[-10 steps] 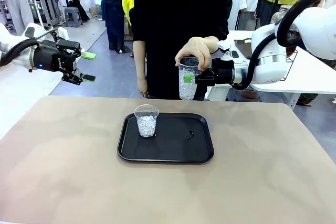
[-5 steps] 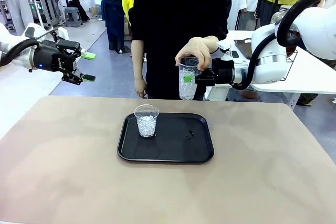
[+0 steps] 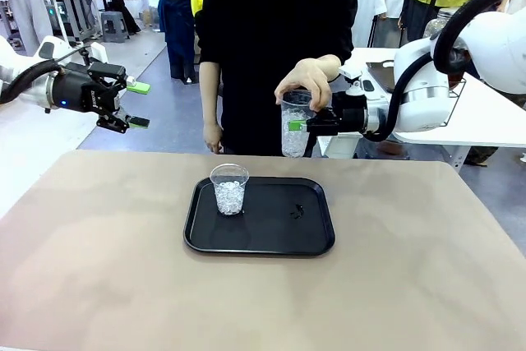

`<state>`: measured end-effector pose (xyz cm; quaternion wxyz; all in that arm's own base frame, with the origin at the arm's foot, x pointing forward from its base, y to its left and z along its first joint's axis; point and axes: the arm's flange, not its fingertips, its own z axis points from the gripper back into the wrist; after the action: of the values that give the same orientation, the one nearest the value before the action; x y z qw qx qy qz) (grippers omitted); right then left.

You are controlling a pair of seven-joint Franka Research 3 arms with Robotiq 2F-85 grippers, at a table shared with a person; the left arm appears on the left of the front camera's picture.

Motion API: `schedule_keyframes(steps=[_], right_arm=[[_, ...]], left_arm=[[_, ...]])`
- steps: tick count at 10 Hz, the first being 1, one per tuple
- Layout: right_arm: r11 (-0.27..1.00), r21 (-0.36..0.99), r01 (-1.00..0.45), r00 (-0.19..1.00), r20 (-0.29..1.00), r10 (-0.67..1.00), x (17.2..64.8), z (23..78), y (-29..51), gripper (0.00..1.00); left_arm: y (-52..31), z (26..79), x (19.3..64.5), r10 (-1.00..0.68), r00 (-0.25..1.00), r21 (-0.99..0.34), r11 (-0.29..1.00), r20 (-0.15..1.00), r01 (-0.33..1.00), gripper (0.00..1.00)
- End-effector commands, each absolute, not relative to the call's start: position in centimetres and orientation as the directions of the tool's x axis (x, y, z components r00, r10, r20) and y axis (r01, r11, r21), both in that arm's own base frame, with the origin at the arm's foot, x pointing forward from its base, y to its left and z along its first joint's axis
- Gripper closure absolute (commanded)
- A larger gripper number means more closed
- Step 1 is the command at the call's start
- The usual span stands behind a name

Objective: Pour the drink into the iced cup.
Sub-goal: Open the gripper to release the iced cup you were holding.

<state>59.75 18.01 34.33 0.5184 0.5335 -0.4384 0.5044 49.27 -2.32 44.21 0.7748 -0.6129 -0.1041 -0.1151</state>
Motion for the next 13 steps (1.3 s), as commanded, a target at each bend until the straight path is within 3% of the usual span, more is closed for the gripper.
schedule_keyframes(steps=[1, 5, 11, 13], right_arm=[[-0.065, 0.139, -0.988, 0.135, 0.989, 0.068, 59.5, 34.1, 16.2, 0.00], [0.013, 0.155, -0.988, 0.155, 0.986, 0.064, 58.5, 32.9, 11.0, 0.00], [0.073, 0.001, -0.997, 0.004, 0.999, 0.040, 53.2, 31.7, 3.3, 0.00], [0.097, 0.012, -0.995, 0.015, 0.999, 0.030, 52.2, 31.4, 2.9, 0.00]], left_arm=[[-2.3, 44.3, 49.2, -0.052, 0.949, -0.923, 0.221, 0.311, 0.315, 0.00], [-2.3, 44.3, 49.2, -0.052, 0.949, -0.923, 0.221, 0.311, 0.315, 0.00], [-2.3, 44.3, 49.2, -0.052, 0.949, -0.923, 0.221, 0.311, 0.315, 0.00], [-2.3, 44.3, 49.2, -0.052, 0.949, -0.923, 0.221, 0.311, 0.315, 0.00]])
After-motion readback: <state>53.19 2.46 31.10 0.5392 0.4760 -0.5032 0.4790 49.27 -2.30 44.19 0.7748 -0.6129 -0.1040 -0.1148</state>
